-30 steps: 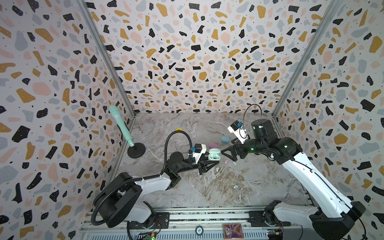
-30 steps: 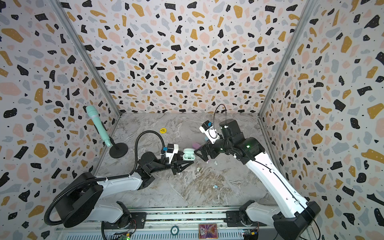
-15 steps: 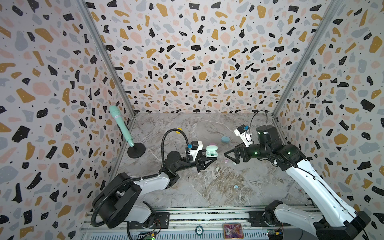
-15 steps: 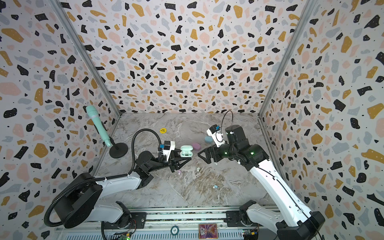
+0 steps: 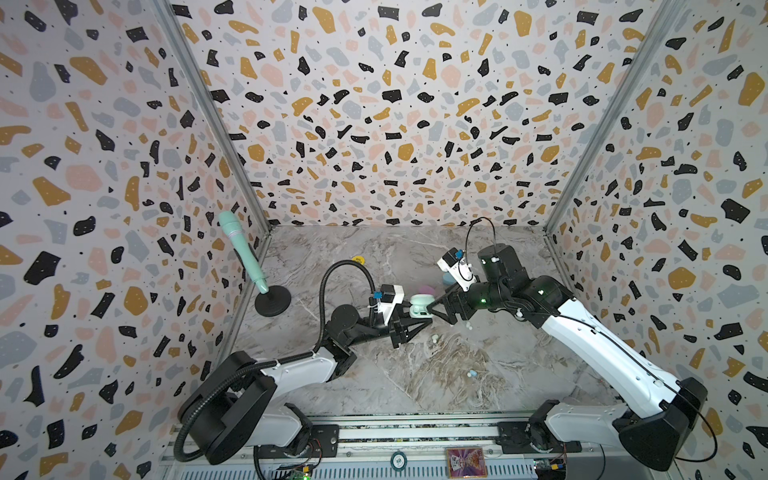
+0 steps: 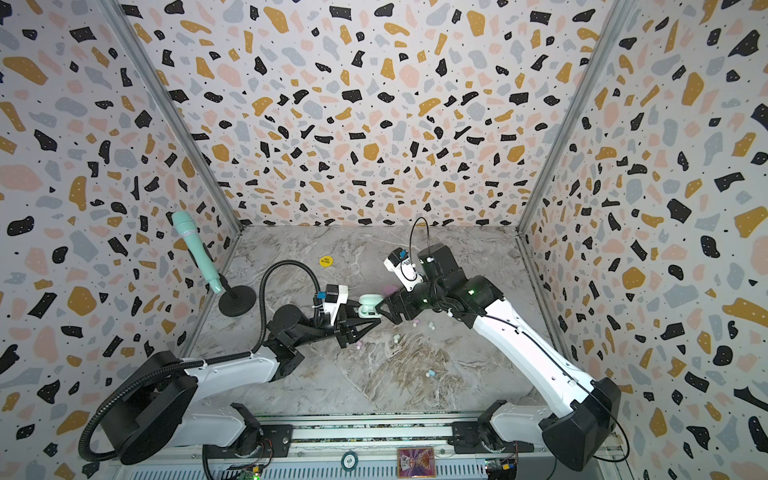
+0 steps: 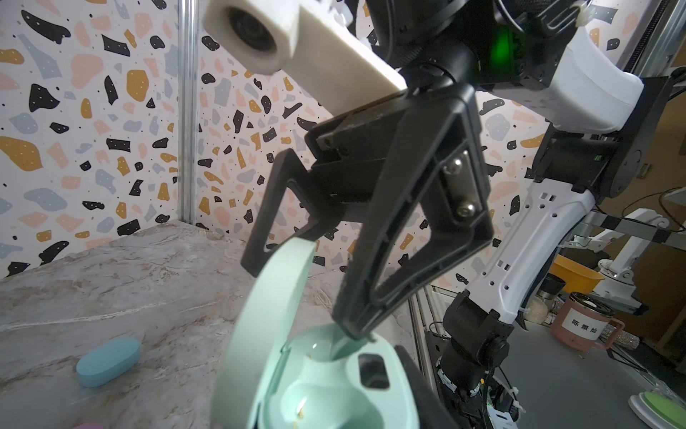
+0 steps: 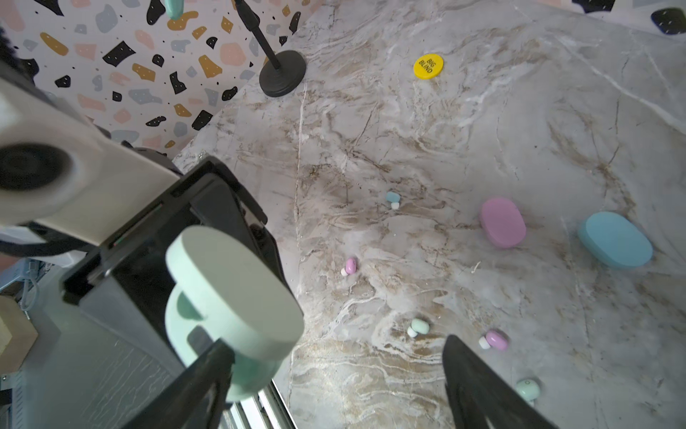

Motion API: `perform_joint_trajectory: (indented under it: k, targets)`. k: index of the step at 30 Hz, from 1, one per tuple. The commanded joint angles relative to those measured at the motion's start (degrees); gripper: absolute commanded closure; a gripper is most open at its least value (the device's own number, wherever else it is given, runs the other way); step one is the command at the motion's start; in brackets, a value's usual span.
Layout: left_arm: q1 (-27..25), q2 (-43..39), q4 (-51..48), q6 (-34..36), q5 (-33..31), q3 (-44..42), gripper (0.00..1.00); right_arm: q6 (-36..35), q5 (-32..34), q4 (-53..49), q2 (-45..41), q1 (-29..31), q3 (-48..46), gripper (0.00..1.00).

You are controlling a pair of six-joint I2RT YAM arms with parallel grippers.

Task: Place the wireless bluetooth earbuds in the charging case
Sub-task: 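Move the open right gripper over the earbuds on the table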

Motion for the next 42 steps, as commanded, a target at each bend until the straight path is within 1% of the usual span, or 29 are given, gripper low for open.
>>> perform_joint_trajectory:
  k: [1,6,16,23,33,40,42]
  targets:
    - [-0.95,-0.84,0.85,1.57,1.10,-0.89,0.90,-1.88,0.76,1.69,0.47,0.31,3.47,0.13]
    - [-1.70,-1.08,0.46,1.99,1.13,-1.17,0.90,-2.07,2.44,1.98,2.12,-0.14,4.68,0.14]
    - [-3.03,-2.69,-2.80,4.50,0.92,-1.20,0.91,-1.50,3.77,1.64,4.68,-0.79,6.45,0.16]
    - [-3.17,-3.12,-3.02,4.87,0.12,-1.65,0.91,-1.42,3.55,0.68,5.38,-1.31,6.76,0.16]
    - [-3.12,-1.18,1.99,-1.54,-1.18,-1.87,0.88,-2.39,-1.44,-3.61,3.98,-0.81,7.04,0.03]
    - [-3.04,-1.08,0.80,-1.68,-1.61,-1.52,0.88,-1.91,-3.33,-4.68,1.99,-0.62,6.56,0.00]
    - [-3.09,-1.09,0.58,-1.75,-1.88,-1.46,0.88,-1.54,-3.77,-5.33,1.40,-0.70,6.87,0.01]
